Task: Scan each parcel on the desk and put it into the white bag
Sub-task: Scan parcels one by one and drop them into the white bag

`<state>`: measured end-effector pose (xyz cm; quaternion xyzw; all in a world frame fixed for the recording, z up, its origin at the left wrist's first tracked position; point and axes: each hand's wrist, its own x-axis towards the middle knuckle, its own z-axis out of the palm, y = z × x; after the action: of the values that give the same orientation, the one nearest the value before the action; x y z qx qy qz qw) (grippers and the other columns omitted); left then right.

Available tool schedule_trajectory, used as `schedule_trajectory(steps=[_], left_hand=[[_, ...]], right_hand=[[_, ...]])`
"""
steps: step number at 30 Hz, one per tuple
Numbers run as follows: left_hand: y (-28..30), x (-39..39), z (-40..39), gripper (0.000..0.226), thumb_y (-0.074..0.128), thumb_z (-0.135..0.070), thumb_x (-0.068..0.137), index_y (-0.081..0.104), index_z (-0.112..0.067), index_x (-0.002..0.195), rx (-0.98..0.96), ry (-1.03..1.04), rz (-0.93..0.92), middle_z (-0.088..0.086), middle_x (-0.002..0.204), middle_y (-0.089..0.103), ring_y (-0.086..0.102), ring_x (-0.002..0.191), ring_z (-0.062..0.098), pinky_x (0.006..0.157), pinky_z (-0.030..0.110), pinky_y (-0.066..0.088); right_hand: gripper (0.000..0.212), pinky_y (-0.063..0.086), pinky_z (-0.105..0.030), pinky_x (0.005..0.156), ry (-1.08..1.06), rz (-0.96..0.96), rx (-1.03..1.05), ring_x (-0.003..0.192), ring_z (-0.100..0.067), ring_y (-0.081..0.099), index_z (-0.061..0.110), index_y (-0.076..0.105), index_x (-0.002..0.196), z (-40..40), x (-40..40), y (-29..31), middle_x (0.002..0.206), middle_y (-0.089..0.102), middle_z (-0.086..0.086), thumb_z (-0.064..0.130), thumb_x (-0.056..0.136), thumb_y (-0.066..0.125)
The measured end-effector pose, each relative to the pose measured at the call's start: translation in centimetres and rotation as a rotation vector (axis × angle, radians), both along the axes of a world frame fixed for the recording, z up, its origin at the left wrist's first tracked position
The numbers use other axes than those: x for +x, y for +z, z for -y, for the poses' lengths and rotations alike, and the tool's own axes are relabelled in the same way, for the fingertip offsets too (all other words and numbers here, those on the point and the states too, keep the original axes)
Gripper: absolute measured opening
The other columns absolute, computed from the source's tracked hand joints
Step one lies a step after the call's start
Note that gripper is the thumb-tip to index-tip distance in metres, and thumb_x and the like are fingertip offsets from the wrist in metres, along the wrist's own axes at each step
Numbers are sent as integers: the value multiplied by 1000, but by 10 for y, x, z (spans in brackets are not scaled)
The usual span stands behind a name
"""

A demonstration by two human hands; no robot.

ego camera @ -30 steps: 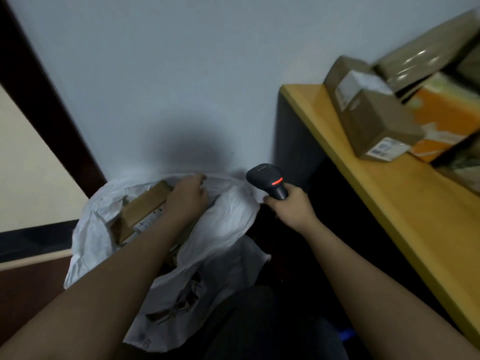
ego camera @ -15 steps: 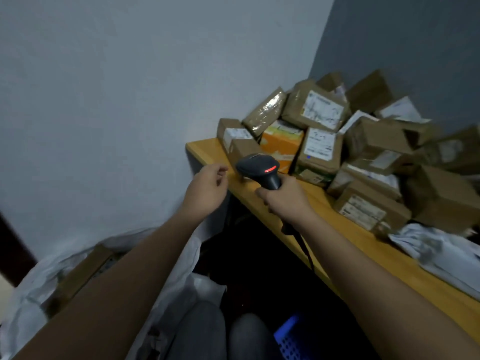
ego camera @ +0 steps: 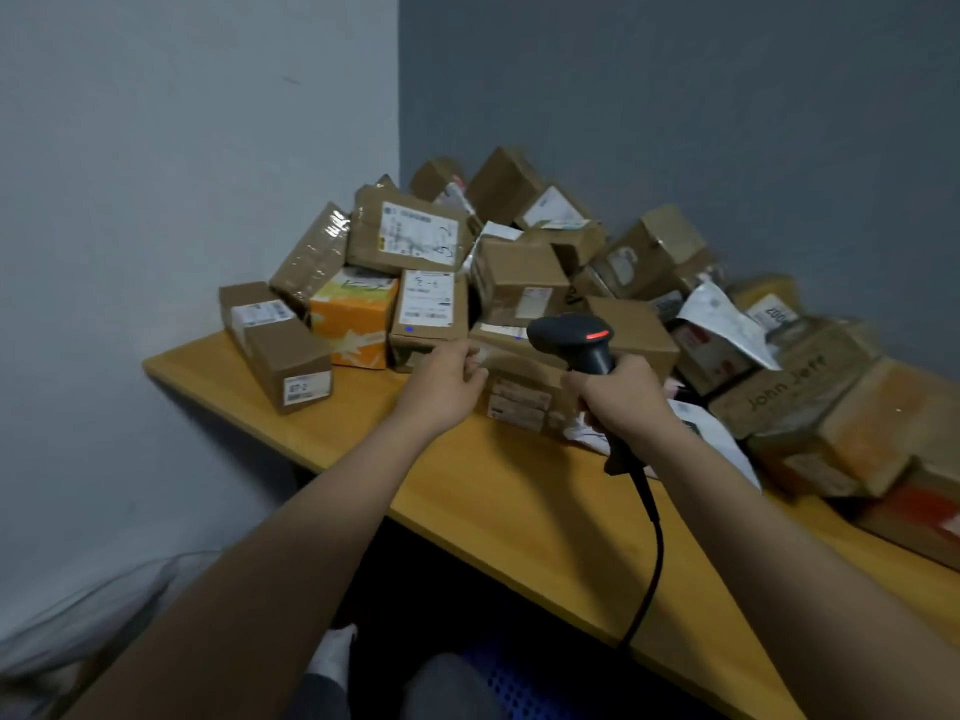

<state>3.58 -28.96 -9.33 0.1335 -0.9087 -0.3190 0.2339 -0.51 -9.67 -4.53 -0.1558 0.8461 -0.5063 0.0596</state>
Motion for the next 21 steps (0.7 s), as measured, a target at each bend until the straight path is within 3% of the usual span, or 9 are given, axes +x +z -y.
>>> schedule_trajectory(steps=[4, 8, 11, 15, 17, 21], left_hand=[[-12, -40, -23, 54, 52, -23, 97, 34, -19, 148, -199, -18, 92, 13, 147, 32, 29, 136, 30, 102, 41, 41], [-20, -60, -30, 66, 58, -22, 91, 29, -30, 149, -481, -13, 212, 11, 141, 26, 22, 132, 31, 101, 39, 36], [-26, -67, -28, 56, 64, -24, 87, 41, -30, 138, -529, 2, 209, 10, 138, 28, 23, 130, 30, 104, 40, 31], [-27, -63, -21, 62, 67, -22, 83, 38, -32, 137, -492, -65, 218, 8, 151, 23, 16, 140, 28, 111, 45, 23], [-25, -56, -16, 70, 68, -19, 81, 33, -31, 141, -478, -133, 243, 4, 153, 28, 23, 140, 25, 112, 46, 30], [-21, -44, -9, 79, 68, -9, 81, 27, -34, 144, -446, -156, 303, 6, 142, 34, 52, 111, 23, 84, 33, 52]], right_hand=[[20, 41, -26, 49, -54, -15, 0, 51, -20, 50, 10, 53, 69, -29, -18, -5, 60, 54, -8, 11, 85, 66], [16, 45, -33, 54, -52, 11, -16, 52, -24, 52, 7, 54, 70, -39, -32, -13, 61, 54, -13, 8, 83, 64], [15, 47, -36, 58, -44, 26, -32, 55, -25, 54, 8, 55, 71, -41, -38, -20, 61, 55, -13, 9, 82, 65], [15, 47, -37, 59, -13, 7, -13, 55, -23, 55, 9, 56, 72, -37, -38, -22, 60, 56, -9, 12, 83, 67], [17, 45, -33, 57, 19, -11, 9, 55, -21, 55, 11, 56, 73, -35, -34, -20, 60, 56, -7, 13, 85, 67], [13, 47, -35, 59, 63, 8, 1, 55, -20, 56, 10, 58, 76, -30, -29, -18, 61, 58, -7, 12, 86, 66]])
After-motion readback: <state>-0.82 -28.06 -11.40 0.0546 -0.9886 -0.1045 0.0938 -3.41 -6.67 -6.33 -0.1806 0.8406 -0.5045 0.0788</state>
